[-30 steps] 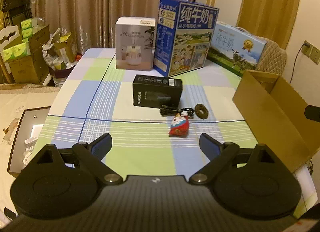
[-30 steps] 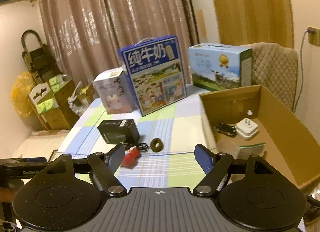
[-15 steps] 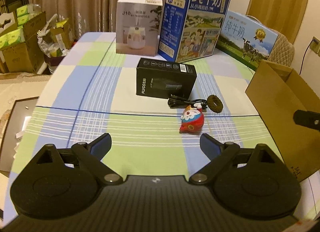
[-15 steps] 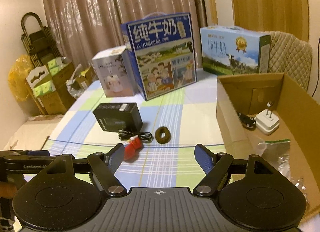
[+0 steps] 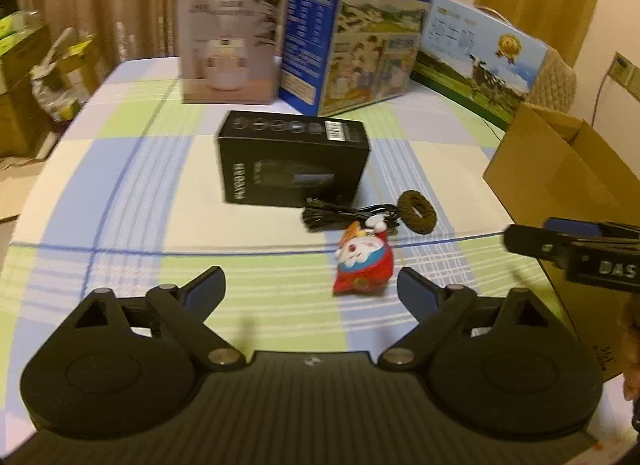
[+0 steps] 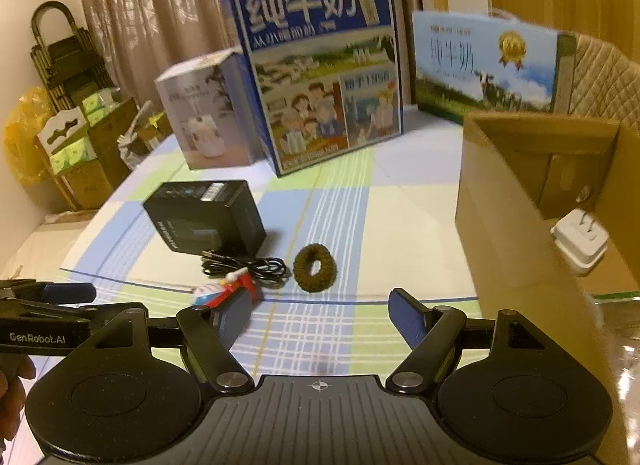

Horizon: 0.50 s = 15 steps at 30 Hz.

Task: Organize objects
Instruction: 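Lower the left gripper to the red Doraemon toy while the right gripper approaches the brown hair tie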

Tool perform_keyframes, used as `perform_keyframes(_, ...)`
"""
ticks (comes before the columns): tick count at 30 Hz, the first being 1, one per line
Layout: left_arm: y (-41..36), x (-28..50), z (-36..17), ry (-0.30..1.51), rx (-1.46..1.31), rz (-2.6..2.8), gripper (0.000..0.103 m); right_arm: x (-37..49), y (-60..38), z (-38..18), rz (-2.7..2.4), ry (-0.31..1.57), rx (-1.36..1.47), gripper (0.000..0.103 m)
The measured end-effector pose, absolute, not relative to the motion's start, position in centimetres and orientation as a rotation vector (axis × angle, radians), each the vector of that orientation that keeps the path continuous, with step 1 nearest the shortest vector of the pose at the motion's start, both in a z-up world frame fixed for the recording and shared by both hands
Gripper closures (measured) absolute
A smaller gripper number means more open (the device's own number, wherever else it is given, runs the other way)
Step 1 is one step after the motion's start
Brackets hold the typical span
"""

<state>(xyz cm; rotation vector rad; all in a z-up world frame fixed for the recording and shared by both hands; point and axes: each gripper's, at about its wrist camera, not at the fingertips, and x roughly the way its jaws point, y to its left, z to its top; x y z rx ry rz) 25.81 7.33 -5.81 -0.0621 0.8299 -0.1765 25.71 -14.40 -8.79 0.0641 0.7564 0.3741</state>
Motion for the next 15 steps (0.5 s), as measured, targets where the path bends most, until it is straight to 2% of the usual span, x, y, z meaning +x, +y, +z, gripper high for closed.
perform_keyframes(6, 5.2, 28.2, -7.3, 0.852, 0.008, -0.257, 0.026, 28.2, -13.9, -9.8, 0.383, 0.761, 0.052, 0.03)
perform_keyframes(10, 4.3, 29.4, -8.1, 0.856, 0.029, -0.293, 0.03, 29.9, -13.7, -10.6, 0.382, 0.768, 0.049, 0.04)
perform_keyframes(15, 3.9, 30.7, -9.2, 0.872, 0.055, -0.315, 0.039, 30.6, -13.5, -11.6, 0.385, 0.786, 0.028, 0.043)
